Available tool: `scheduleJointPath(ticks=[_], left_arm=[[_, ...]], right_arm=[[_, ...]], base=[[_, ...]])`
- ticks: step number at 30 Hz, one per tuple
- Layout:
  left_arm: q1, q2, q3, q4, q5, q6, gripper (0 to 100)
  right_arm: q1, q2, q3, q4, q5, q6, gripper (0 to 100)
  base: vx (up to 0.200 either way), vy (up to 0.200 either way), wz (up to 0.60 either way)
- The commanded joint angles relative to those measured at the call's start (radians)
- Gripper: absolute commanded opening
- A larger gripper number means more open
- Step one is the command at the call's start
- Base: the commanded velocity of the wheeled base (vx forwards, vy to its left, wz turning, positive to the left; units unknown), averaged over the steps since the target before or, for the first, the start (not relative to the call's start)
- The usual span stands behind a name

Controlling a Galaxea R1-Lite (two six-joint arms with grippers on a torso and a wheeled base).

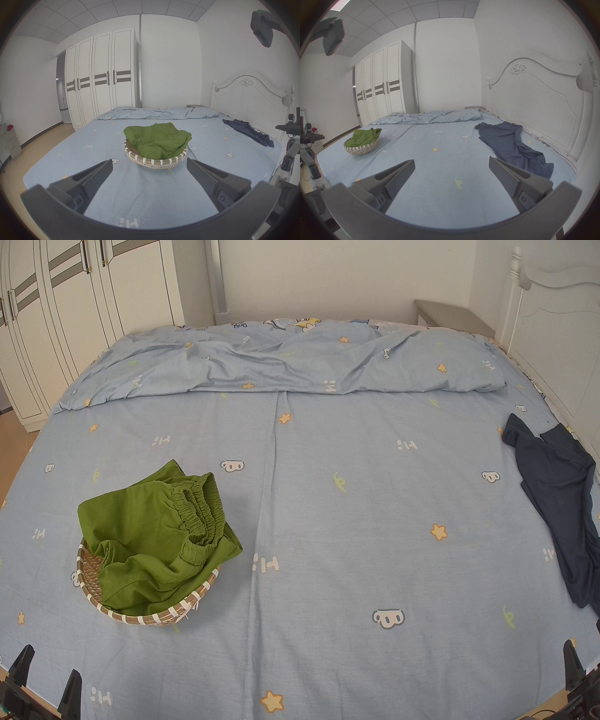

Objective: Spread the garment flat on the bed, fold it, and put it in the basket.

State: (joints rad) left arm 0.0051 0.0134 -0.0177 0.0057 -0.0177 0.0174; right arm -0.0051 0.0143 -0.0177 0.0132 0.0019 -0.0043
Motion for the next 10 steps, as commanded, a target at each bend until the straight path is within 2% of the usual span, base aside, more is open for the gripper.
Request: scheduleJointPath(ticks=[1,10], left_arm=[[-0.001,-0.013,0.016,0.0,0.001,-0.002,100],[-0.001,-0.013,0.016,0.0,0.001,-0.001,100]], right_arm=[[-0.001,-0.008,0.018,-0.007,0.027,-0.01,100],[-0.001,-0.007,0.018,-0.009,0.027,-0.006,100]], base=[[0.0,0.0,0.0],[0.0,0.0,0.0]])
